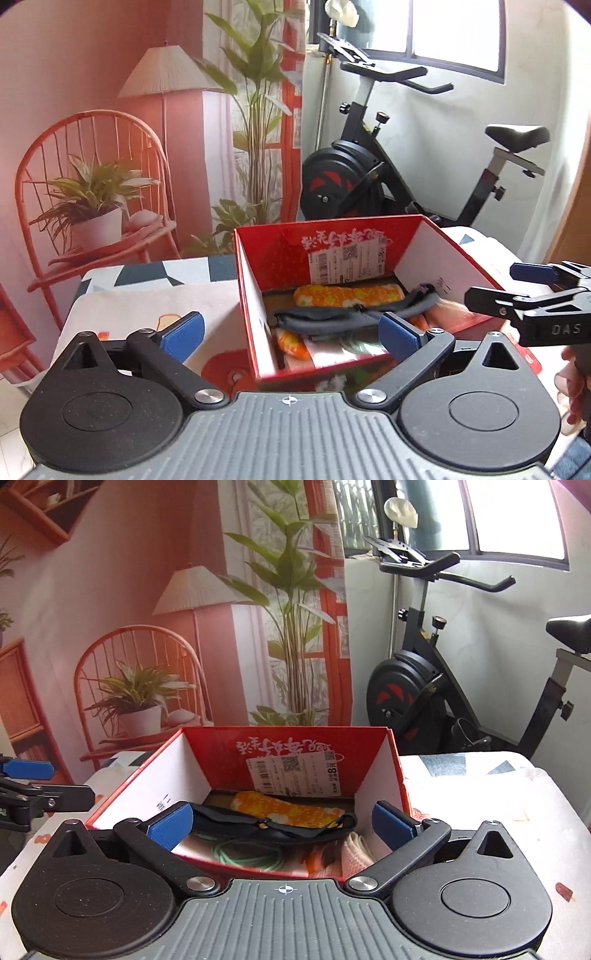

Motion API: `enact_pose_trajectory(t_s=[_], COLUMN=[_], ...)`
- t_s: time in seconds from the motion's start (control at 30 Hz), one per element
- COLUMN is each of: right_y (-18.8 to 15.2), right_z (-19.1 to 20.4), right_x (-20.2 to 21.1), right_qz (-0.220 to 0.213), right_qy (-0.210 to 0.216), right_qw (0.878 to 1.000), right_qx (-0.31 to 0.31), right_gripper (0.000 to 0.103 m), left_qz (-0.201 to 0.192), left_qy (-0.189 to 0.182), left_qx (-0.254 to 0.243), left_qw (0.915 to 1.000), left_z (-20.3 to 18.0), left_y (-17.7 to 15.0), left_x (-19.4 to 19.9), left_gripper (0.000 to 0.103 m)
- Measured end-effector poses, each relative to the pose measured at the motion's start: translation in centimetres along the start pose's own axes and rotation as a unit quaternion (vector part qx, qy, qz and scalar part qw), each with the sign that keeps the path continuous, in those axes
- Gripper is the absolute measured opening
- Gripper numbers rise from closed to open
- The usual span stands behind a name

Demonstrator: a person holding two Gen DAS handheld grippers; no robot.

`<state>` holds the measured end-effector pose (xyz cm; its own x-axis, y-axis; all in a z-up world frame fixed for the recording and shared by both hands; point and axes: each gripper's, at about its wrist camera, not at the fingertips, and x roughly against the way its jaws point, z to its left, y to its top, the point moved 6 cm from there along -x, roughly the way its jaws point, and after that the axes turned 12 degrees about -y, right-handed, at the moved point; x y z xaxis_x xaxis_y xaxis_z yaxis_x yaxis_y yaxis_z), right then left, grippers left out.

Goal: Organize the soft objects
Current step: 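Move the right gripper back to the large white printed bag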

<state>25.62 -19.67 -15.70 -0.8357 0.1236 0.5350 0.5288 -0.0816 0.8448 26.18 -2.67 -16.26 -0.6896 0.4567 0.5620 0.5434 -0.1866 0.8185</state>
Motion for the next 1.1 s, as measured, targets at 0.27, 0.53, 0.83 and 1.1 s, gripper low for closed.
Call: enact_pose_trajectory(t_s=[0.27,0.53,0.83,1.1], right_y=[-2.6,-6.8,-12.6,-16.5], right_z=[0.6,1.3,1.4,2.6], right_x=[3.3,5.4,4.2,3.2], right_qz=[-0.002,0.004,0.055,0.103], right_qy=[0.0,0.006,-0.02,-0.039], right_qw=[1.0,1.0,0.998,0.994], right_qx=[-0.007,0.015,0.002,0.012], right_gripper=[0.103,0.103,0.103,0.103], left_qz=[0.006,0.021,0.058,0.084], left_qy=[-0.002,0.003,0.007,0.005], left_qx=[0.018,0.053,0.087,0.094], left_qw=[0.9998,0.9984,0.9945,0.992], left_z=[-0.6,-0.1,0.2,0.6], left_y=[-3.7,-8.4,-13.4,-15.5], left_x=[3.0,3.8,2.4,1.0], left_gripper=[0.103,0.103,0.103,0.103])
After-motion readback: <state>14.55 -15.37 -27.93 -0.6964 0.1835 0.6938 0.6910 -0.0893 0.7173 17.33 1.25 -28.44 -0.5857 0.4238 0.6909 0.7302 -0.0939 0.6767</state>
